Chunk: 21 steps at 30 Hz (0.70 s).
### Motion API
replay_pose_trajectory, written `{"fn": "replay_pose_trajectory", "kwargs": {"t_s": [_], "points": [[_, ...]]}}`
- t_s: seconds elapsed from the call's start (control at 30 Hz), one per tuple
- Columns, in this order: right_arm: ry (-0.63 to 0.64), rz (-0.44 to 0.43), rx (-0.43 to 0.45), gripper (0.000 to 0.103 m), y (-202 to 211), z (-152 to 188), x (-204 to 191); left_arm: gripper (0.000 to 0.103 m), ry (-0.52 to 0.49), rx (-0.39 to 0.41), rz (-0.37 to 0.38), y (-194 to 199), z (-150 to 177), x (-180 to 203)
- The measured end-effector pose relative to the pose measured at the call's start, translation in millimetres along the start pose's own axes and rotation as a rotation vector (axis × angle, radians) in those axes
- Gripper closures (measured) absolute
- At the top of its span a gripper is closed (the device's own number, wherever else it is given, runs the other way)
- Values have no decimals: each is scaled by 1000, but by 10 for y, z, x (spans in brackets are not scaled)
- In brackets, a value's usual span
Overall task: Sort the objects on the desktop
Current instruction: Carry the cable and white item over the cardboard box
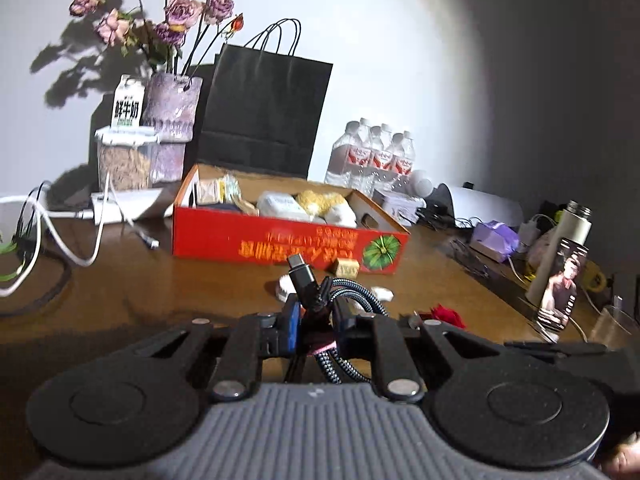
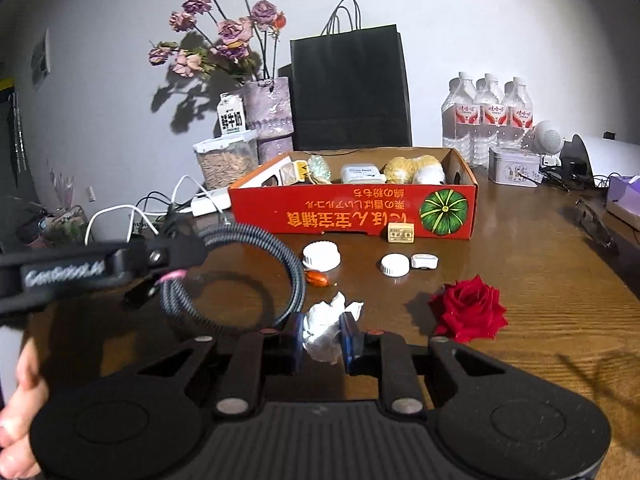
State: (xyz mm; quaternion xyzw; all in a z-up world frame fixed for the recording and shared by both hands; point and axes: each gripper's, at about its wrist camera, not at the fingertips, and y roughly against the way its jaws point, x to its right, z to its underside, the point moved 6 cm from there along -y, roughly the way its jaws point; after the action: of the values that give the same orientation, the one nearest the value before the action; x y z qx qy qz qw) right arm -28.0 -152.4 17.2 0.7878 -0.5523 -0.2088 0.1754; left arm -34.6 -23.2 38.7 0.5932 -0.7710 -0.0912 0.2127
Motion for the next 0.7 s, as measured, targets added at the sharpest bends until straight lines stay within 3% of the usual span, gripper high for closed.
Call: {"fn": "replay_pose_trajectory", "kwargs": {"t_s": [0.2,0.37,0.47,0.57,0.7], "points": [[-27,28,101,85,172,-187,53,86,28,-2,-22,67,-4,-109],[-53,25,150,85,137,-656,267,88,14,62,-14,-65,-407,-189],[-25,60,178,85,-10,-1109,408,89,-12,75,-24,-358,-827,-248],[-9,75,167,85,-347,-1570,565,89,12,52,17,-798,-1255,-374],[-52,75,23,85,-1141,-1974,836,89,33,-52,17,-1605,-1655,-595]]}}
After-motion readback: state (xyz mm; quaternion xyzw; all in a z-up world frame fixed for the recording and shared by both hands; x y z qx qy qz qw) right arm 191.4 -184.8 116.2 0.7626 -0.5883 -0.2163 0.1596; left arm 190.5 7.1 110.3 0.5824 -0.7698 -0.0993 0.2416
